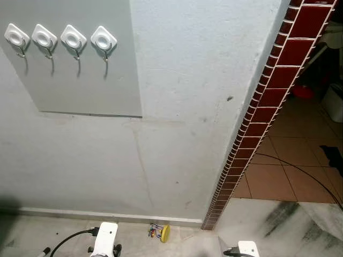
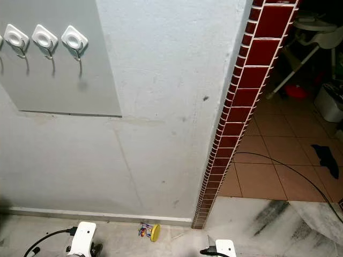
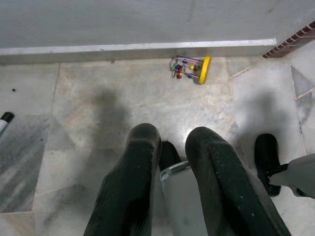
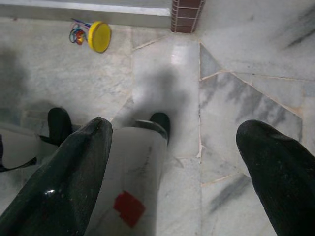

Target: Hang keys on a hook

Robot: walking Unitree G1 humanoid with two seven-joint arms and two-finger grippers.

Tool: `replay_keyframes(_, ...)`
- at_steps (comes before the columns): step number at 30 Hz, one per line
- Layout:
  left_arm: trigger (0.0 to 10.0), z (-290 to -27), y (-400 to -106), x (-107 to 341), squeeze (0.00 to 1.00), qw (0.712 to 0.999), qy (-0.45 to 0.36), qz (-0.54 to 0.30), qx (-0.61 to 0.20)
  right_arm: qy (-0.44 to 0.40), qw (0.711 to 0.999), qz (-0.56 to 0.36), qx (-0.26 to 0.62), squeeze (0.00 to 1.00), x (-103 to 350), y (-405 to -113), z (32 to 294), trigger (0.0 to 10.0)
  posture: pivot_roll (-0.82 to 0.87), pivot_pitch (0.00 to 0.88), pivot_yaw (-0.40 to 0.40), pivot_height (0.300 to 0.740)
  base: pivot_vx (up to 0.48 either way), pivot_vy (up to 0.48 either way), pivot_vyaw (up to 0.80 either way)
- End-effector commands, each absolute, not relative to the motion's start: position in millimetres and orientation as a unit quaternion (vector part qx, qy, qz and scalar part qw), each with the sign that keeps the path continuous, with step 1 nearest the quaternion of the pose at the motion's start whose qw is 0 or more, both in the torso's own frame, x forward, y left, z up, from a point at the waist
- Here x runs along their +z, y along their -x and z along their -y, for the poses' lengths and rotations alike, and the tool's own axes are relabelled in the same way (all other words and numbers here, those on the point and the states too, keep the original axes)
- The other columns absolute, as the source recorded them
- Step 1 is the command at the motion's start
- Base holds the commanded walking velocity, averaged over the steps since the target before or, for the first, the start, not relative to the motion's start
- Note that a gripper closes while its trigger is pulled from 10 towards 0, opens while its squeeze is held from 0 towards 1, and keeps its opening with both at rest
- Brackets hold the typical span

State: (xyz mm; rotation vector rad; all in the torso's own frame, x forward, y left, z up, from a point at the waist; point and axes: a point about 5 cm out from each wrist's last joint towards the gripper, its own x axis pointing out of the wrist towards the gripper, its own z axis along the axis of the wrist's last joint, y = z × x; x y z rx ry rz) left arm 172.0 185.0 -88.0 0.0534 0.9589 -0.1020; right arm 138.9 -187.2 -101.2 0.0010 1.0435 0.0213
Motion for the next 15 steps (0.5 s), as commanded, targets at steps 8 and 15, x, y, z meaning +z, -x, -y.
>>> replay_keyframes(8, 10.0, -186.2, -169.8, -88.6, 0.0, 0.886, -0.009, -0.461, -0.045, 0.028, 0.87, -0.493, 0.023, 0.0, -99.2, -141.0, 193.8, 10.0, -0.08, 0.0, 0.003, 0.74, 0.0, 0.0, 0.0)
replay_keyframes(15, 10.0, -185.3, -167.0, -90.0, 0.0, 0.885, -0.001, -0.464, -0.039, 0.03, 0.872, -0.489, 0.023, 0.0, -98.2, -144.3, 192.5, 10.0, -0.08, 0.0, 0.001, 0.74, 0.0, 0.0, 0.8)
